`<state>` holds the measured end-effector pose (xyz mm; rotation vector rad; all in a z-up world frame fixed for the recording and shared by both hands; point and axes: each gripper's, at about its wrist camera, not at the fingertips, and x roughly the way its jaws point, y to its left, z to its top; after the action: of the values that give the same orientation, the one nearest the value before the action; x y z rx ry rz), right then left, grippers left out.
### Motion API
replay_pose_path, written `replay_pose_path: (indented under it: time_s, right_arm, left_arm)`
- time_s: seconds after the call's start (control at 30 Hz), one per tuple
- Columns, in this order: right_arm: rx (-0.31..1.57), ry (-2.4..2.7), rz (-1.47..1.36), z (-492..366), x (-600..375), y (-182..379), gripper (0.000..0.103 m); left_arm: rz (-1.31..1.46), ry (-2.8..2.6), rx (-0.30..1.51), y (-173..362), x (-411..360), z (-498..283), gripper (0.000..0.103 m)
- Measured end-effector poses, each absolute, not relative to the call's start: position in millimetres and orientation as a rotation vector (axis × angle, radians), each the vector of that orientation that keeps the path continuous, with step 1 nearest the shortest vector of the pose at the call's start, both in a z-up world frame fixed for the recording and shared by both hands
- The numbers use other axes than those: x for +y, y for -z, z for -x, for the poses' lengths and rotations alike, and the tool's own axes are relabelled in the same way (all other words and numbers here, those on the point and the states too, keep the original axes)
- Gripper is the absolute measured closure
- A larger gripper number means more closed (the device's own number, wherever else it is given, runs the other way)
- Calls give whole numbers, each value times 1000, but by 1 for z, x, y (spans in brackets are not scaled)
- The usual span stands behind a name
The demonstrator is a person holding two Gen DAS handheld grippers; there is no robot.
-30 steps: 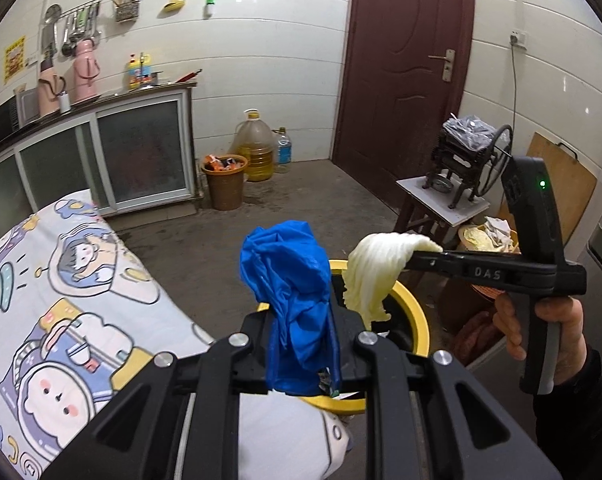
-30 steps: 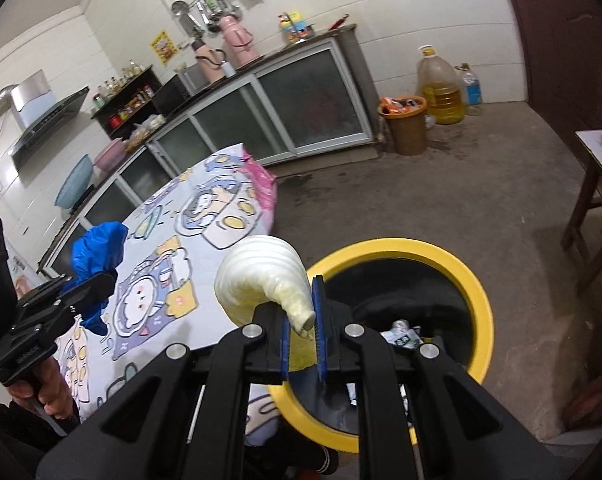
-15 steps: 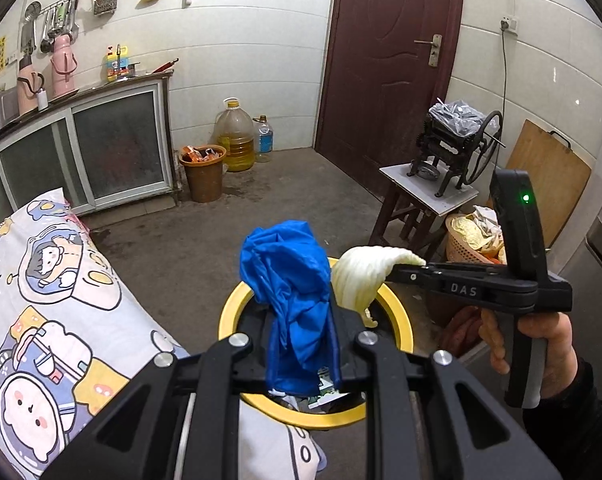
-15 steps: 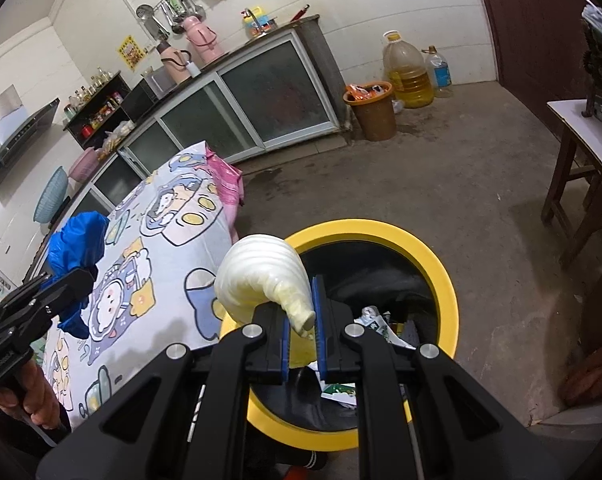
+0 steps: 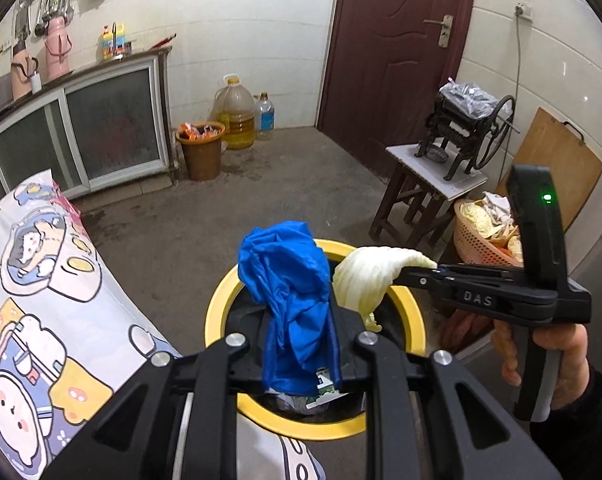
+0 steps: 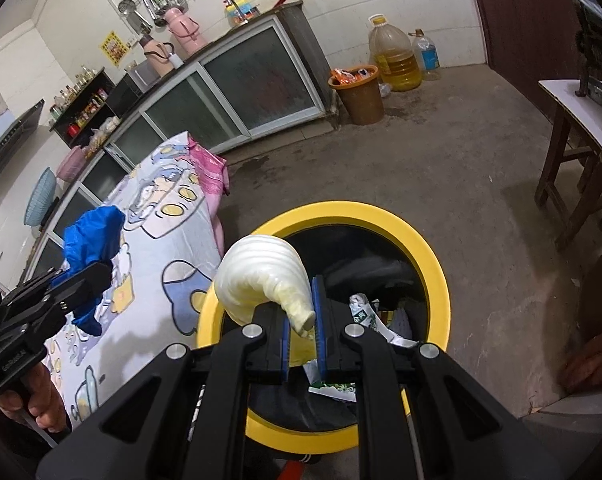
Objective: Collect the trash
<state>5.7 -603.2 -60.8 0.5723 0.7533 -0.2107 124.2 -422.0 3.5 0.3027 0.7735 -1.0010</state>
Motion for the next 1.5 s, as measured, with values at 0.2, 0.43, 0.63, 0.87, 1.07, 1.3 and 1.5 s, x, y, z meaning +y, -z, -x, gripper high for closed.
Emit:
replay_pose_path:
  time_s: [0.2, 0.43, 0.63, 0.87, 1.07, 1.3, 1.5]
  right_arm:
    - [812, 266, -548, -18, -604, 70, 85]
    - [863, 338, -548, -17, -608, 78, 61]
    - [909, 370, -516, -17, -602, 77, 47]
    - [1029, 407, -354, -29, -588, 64, 38]
    - [943, 400, -340, -19, -565, 41, 38]
    - [678, 491, -227, -10, -507, 6, 24]
    - [385, 537, -75, 4, -431, -19, 8]
  left_arm:
    - [-292, 965, 847, 18, -430, -139, 70]
    - [-218, 899, 871, 20, -402, -151, 37]
    - [-228, 880, 894, 15, -392, -153, 20]
    - [-203, 872, 858, 0, -365, -144, 20]
    - [-116, 838, 792, -15, -316, -140, 19]
    - [13, 739, 605, -39, -215, -118, 8]
    - [59, 473, 490, -50, -134, -87, 8]
